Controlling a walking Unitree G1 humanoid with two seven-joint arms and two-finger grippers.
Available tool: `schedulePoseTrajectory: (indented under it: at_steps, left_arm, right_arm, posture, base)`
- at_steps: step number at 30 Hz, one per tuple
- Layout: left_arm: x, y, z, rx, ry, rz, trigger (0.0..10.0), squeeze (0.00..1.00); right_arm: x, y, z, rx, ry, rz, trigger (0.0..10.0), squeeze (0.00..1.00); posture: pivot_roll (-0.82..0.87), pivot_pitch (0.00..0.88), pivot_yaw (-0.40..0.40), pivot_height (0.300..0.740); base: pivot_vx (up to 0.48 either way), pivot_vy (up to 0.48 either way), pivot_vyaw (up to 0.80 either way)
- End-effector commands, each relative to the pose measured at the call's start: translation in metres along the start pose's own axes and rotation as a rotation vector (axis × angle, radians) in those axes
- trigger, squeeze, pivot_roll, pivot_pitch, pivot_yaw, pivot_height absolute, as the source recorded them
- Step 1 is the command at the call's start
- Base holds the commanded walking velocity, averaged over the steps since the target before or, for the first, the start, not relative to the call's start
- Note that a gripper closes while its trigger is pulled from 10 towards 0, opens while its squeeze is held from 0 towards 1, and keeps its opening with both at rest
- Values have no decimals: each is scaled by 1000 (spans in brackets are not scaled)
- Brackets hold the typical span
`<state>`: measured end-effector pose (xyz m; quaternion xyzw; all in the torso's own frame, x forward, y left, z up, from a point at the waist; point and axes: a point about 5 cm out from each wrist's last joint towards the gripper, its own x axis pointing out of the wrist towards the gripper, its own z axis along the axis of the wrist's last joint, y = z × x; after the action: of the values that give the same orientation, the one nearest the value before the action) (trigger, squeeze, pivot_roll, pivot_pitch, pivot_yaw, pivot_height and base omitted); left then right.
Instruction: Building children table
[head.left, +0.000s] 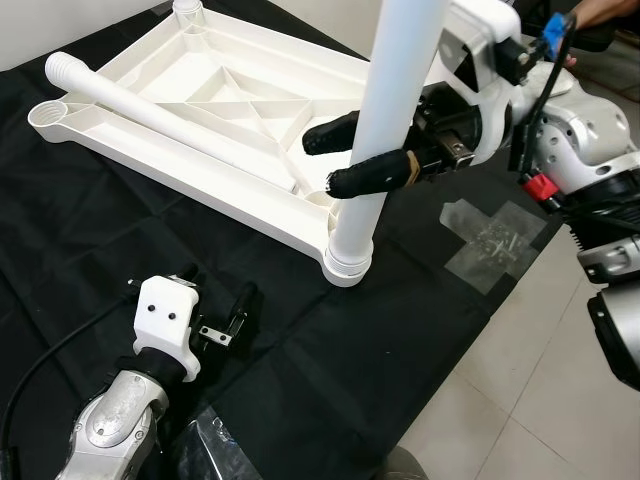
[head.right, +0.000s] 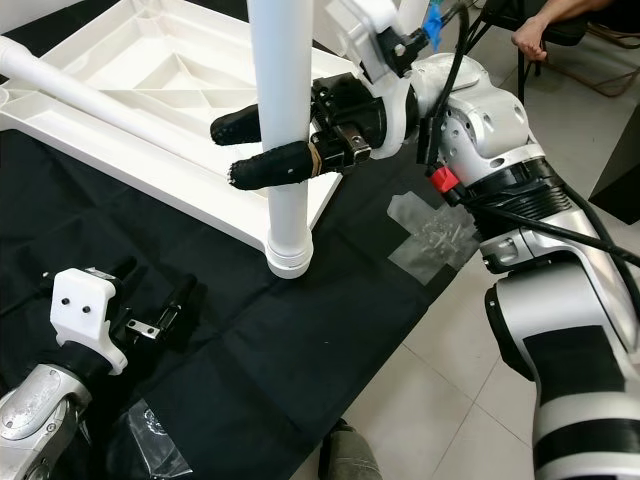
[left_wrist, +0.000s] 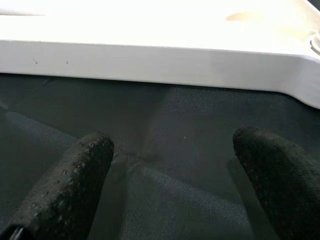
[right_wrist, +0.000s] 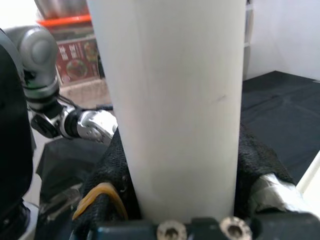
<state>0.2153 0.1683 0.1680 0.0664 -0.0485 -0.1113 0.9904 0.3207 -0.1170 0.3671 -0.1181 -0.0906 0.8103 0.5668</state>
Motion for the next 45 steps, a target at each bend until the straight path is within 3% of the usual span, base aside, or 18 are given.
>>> schedulePoseTrajectory:
  at_steps: [1, 25, 32, 38, 45]
  left_arm:
    - [-4, 2, 1, 16, 10, -1, 10000, 0]
    - [-2, 1, 0, 11, 10, -3, 10000, 0]
    - [-1, 0, -1, 8, 8, -4, 10000, 0]
    - [2, 0, -2, 7, 5, -8, 10000, 0]
    - [4, 1, -3, 8, 4, -9, 10000, 0]
  right_arm:
    - [2, 4, -6, 50, -11, 45, 10000, 0]
    - [-4, -4, -28, 68, 163, -58, 10000, 0]
    - [-5, 1, -41, 77, 197, -185, 10000, 0]
    - [-9, 10, -51, 109, 201, -421, 10000, 0]
    - [-9, 14, -56, 136, 190, -538, 10000, 0]
  posture:
    - [22, 330, -22, 740]
    - [3, 326, -23, 740]
    - [-7, 320, -20, 740]
    - [-19, 307, -12, 740]
    - [-24, 298, -9, 740]
  base:
    - [0, 0, 0]
    - [0, 0, 0]
    - [0, 0, 0]
    - [0, 0, 0]
    - [0, 0, 0]
